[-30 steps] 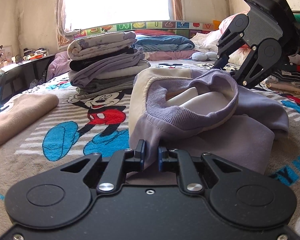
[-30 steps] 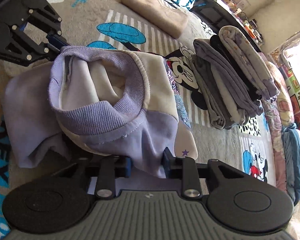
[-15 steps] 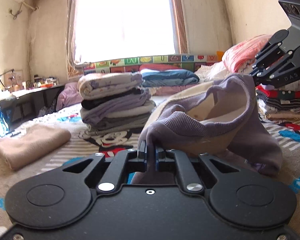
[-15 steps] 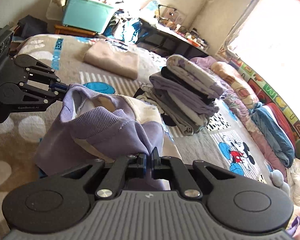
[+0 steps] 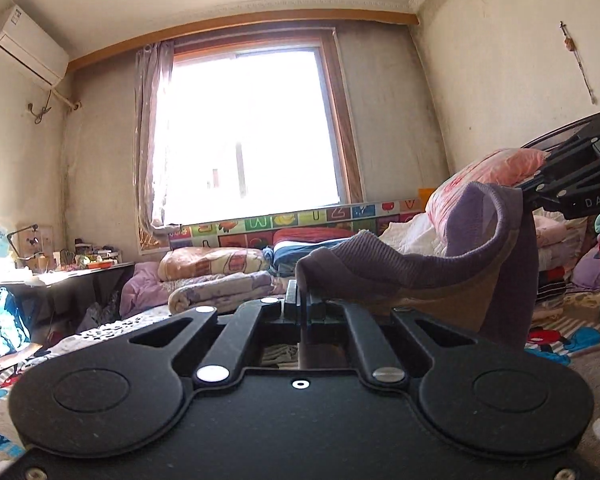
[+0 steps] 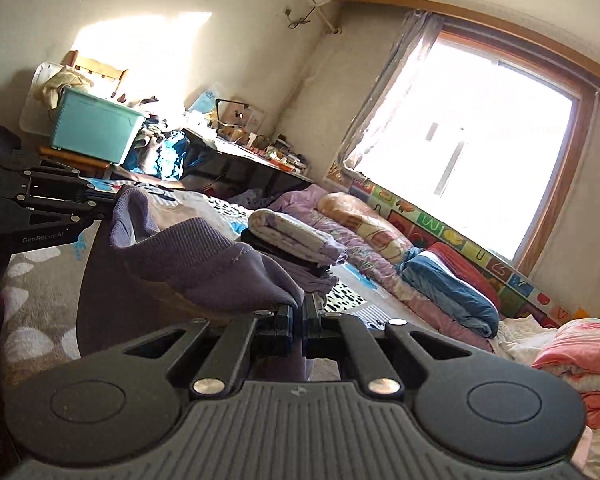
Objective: Fold clothes
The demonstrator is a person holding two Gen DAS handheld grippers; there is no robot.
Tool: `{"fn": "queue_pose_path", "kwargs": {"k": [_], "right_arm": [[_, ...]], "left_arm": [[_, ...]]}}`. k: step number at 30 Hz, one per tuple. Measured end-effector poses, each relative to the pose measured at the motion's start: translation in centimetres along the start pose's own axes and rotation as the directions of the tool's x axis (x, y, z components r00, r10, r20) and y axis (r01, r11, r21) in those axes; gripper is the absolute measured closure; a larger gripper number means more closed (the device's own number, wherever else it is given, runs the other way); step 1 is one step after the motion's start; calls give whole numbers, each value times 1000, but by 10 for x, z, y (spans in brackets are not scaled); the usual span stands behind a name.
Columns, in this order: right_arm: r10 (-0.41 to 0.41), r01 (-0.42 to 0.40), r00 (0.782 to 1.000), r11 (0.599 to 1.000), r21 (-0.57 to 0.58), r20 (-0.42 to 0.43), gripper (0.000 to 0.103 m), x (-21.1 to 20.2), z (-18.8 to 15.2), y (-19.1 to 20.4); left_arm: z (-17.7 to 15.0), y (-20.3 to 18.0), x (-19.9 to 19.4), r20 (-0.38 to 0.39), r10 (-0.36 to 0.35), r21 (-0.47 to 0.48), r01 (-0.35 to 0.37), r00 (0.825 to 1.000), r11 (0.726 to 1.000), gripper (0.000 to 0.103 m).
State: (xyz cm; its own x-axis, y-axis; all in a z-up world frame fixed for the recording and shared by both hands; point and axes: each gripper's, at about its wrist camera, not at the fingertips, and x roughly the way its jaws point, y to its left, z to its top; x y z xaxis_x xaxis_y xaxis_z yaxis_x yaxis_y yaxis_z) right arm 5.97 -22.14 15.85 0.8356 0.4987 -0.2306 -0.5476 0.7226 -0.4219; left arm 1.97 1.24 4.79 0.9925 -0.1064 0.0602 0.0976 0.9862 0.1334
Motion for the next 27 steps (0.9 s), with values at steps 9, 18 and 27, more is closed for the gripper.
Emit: {"fn": "queue_pose_path", "kwargs": {"k": [9, 18, 27], "right_arm": [[-93, 90, 988, 996, 28, 126, 98, -68, 22, 1], [-131, 121, 965, 991, 56, 226, 98, -136, 37, 19], [-112, 85, 984, 978, 193, 136, 98, -114, -4, 22]], "left_arm": [[47, 2, -43, 109, 0, 29, -3, 994, 1000, 103], [76, 11, -85, 172, -75, 23, 72, 982, 997, 103], [45, 0, -63, 31, -88, 36, 86, 996, 996, 103]]}}
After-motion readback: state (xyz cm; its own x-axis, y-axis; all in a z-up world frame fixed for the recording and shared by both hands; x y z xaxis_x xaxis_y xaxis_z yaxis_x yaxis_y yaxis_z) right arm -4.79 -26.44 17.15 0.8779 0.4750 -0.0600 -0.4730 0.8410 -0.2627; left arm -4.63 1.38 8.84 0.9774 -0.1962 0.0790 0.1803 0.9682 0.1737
